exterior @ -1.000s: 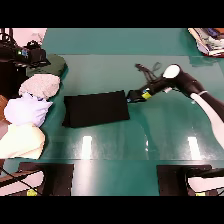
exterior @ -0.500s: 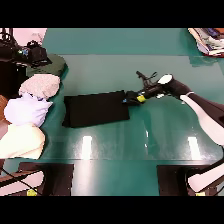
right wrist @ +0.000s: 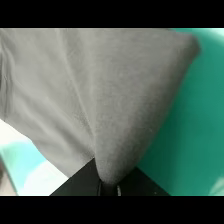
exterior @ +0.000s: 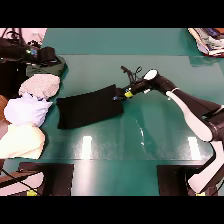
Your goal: Fold the shirts.
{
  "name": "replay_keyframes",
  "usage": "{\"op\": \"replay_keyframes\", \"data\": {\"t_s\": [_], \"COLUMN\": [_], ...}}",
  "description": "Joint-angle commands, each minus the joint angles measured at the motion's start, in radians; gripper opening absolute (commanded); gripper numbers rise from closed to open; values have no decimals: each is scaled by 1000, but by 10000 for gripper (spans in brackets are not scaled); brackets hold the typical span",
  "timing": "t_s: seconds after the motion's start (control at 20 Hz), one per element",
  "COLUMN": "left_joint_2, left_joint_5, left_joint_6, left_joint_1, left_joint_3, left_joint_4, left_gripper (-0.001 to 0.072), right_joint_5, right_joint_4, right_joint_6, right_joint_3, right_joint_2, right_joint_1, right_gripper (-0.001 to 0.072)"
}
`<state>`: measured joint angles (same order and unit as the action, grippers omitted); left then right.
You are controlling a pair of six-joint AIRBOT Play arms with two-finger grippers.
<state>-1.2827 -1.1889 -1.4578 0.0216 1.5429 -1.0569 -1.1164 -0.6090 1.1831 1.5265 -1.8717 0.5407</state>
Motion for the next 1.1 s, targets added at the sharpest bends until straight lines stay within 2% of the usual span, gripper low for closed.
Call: {"op": "replay_keyframes", "data": {"t_s": [0.0,0.2,0.45,0.7,0.85,1.0,1.05], "left_joint_2": [0,0,0,0,0,0,0], "left_joint_5": [15,40,98,134,134,134,134], "left_joint_6": [0,-1,-3,-12,-11,-11,-9], "left_joint_1": [108,207,279,286,286,286,286], "left_joint_3": [0,0,0,0,0,0,0], "left_joint_4": [5,5,6,26,25,25,25], "left_gripper": [20,20,20,20,20,21,20], "right_joint_5": [1,44,125,179,171,171,169], "right_joint_4": [-139,-213,-285,-281,-282,-293,-318], "right_joint_6": [34,40,40,41,40,40,39], "right_joint_3": [-12,-177,-400,-581,-654,-677,-668], "right_joint_2": [95,315,596,748,762,757,757], "right_joint_1": [-89,-360,-847,-1316,-1464,-1490,-1484], "right_gripper": [14,15,15,14,14,16,38]}}
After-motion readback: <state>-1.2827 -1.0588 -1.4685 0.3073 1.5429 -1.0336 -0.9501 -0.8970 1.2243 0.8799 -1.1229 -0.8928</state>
